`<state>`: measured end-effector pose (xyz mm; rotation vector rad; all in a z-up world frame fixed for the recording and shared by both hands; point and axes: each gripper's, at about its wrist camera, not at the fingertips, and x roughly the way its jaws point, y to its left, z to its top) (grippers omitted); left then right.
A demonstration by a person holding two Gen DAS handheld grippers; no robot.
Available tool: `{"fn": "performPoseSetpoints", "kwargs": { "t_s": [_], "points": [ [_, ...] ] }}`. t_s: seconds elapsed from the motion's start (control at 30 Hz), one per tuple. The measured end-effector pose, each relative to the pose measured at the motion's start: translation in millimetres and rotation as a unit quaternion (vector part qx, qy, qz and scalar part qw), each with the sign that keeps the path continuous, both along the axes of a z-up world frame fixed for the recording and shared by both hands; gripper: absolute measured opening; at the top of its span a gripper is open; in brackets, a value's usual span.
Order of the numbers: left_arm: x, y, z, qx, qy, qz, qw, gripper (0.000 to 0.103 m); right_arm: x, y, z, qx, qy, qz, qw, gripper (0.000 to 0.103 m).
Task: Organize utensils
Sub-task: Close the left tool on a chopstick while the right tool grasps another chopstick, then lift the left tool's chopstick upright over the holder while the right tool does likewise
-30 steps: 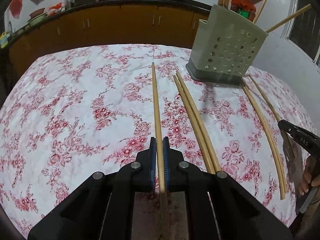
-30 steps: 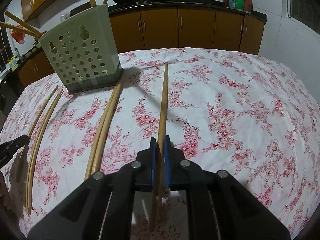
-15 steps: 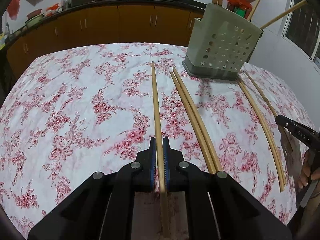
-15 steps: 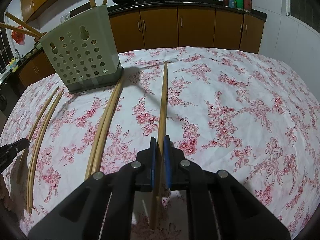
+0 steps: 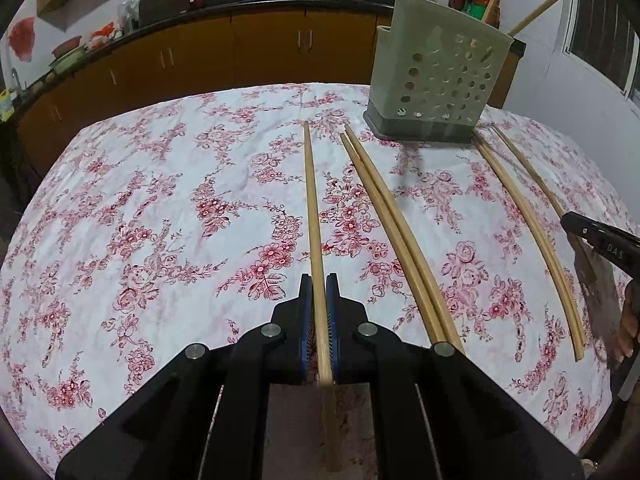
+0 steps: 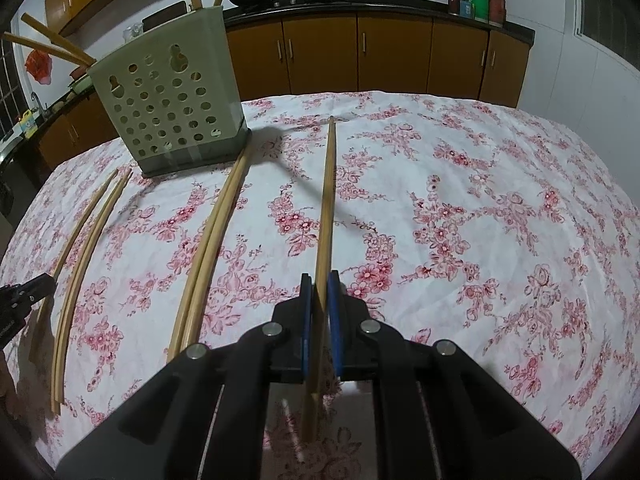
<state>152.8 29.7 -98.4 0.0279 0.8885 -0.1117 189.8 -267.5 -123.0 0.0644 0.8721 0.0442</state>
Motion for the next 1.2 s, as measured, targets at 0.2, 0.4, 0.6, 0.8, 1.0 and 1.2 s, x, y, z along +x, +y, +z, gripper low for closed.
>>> {"fn": "performPoseSetpoints", "kwargs": {
  "t_s": [0.2,0.4,0.6,0.8,1.0,1.2],
  "points": [
    [3,1,0,-0.005,0.0,0.004,1.0,0.007,0,-3,2,0.006,-0.005,-0.006,1.0,0.008],
    [2,-1,14,-0.019,-0.015,0.002,0.9997,0.007,-7,-11,34,0.021,-0.052,-0.013,0.998,0.008],
    [3,6,48,-0.044,-0.058,0.013,0.9972,0.007,-15,-17,74,0.035,-0.111,-0.022,0.993,0.008],
    [-1,17,84,-0.081,-0.104,0.03,0.9908,0.007,-25,-21,105,0.047,-0.16,-0.028,0.986,0.008],
    [-6,20,114,-0.1,-0.146,0.035,0.9835,0.007,-31,-19,125,0.046,-0.192,-0.026,0.98,0.008],
    [-7,18,128,-0.098,-0.166,0.031,0.9808,0.007,-32,-17,135,0.046,-0.203,-0.02,0.978,0.008]
  ]
}}
